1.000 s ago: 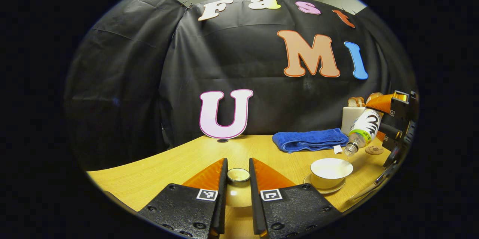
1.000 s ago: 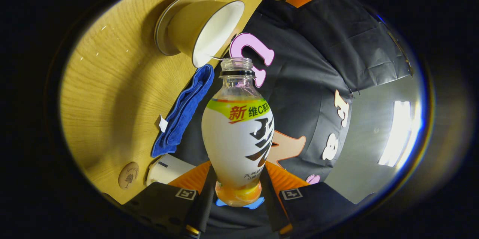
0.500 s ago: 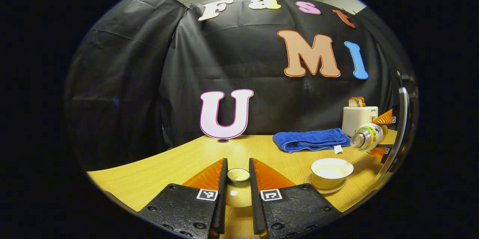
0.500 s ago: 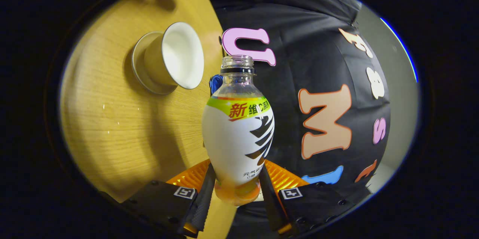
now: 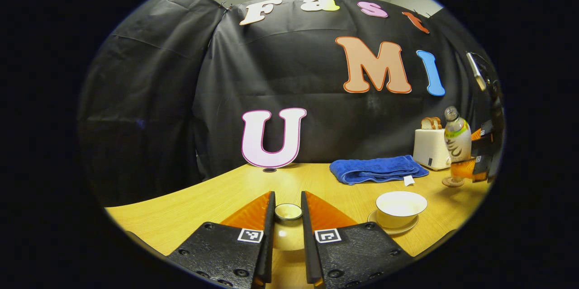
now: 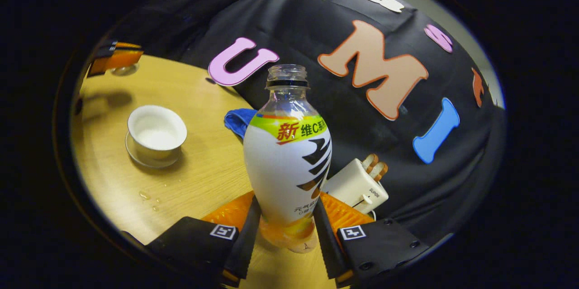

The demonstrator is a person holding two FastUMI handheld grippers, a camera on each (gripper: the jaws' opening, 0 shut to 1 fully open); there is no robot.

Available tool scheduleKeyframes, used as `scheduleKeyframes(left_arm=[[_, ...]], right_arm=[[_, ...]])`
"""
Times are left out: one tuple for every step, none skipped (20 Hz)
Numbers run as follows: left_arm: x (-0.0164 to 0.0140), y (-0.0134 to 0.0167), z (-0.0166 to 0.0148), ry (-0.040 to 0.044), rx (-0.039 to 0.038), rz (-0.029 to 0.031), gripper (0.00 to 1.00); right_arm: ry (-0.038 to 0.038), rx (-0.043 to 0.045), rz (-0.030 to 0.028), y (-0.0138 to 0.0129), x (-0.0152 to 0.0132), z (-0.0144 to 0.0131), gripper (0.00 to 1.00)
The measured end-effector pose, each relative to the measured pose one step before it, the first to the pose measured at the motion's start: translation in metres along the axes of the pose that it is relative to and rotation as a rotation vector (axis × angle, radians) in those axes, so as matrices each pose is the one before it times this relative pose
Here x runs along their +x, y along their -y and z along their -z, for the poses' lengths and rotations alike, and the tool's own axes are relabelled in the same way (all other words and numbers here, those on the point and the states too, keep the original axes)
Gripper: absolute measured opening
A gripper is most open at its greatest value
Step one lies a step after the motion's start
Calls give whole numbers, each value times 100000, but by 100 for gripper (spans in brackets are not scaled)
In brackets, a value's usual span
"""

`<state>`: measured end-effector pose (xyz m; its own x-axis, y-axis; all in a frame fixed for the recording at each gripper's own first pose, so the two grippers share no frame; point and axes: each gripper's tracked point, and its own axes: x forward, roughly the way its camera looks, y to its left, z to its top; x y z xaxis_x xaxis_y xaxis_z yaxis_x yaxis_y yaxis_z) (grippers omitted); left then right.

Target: Open the teacup lid with one hand, grasp the water bottle and pour water into the teacup with the other hand; after pouring, place the water bottle on the coaster and then close the teacup lid.

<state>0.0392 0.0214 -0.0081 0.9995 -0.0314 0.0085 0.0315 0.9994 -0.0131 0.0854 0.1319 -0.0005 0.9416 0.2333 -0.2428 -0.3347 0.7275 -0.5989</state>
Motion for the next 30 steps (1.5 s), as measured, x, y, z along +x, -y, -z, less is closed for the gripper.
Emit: scheduleKeyframes(left_arm=[[-8,-9,9,-21,25,-5,27],[-41,-7,-17,13,-7,-6,27],[22,3,41,3,-5,-4,27],[-36,8,1,9,-2,5,27],[2,-15,-8,12,1,2,27],[40,-2,-36,4,-2,-1,27],[-10,2,12,-18,10,-1,27],[-10,-14,-14,19,-3,-3,26],[-2,21,-3,6,-1,8,27],[35,8,-29,-14,5,0,27],[-8,7,43,35,-16,-9,27],[42,12,-35,-23,21,-15,27],[-25,-13,31,55,-34,-17,27],[-11,16,-43,-56,39,5,27],[-29,-54,12,25,-16,-2,27],[-12,24,-2,-17,4,12,27],[4,16,27,-16,15,-5,27],[-29,-36,-58,48,-34,9,27],[17,42,61,-33,19,13,27],[15,-30,11,15,-13,-1,27],[11,-1,-50,-7,1,-2,27],[-25,31,0,-22,14,8,26],[22,15,27,26,0,-7,26],[-55,-45,-80,-35,5,4,27],[30,-7,87,13,-11,-7,27],[7,7,-18,-27,21,3,27],[-60,-28,-8,18,-9,-2,27],[50,10,-73,-6,4,-2,27],[13,10,90,12,-8,-12,27],[-7,15,-39,-21,7,-5,27]], right_arm=[[371,4487,1678,483,4,-84,66],[-504,3409,2605,1075,105,168,66],[-905,3973,2058,1418,277,255,66],[-835,5469,1230,1117,281,498,66],[-524,6688,508,993,542,441,68],[-441,7105,347,825,431,246,66],[-426,6664,396,959,443,331,66],[-883,5773,-146,708,564,373,67],[-965,5909,-1295,517,246,220,68],[-550,5541,-1843,131,359,64,69],[-213,4585,-1399,318,90,191,70],[343,3536,-1102,173,26,21,68],[360,1851,45,394,215,224,66],[272,878,-38,60,111,158,66],[-394,91,416,104,225,323,67],[-211,-513,147,60,178,304,67],[331,-796,72,64,369,432,68],[728,-324,283,144,281,194,68],[132,294,223,1313,-229,462,68],[-477,846,293,-5,164,169,68],[-726,1152,-110,-169,171,283,69],[-463,355,163,88,166,142,69],[133,-327,490,-975,556,54,69],[621,-366,61,15,57,78,68],[602,113,60,-22,-134,43,68],[230,502,-553,-31,-66,103,69],[-291,274,-58,124,-59,182,68],[-328,-206,207,70,54,224,67],[-442,-200,182,58,81,260,68],[-456,127,-2,33,-40,244,72]])
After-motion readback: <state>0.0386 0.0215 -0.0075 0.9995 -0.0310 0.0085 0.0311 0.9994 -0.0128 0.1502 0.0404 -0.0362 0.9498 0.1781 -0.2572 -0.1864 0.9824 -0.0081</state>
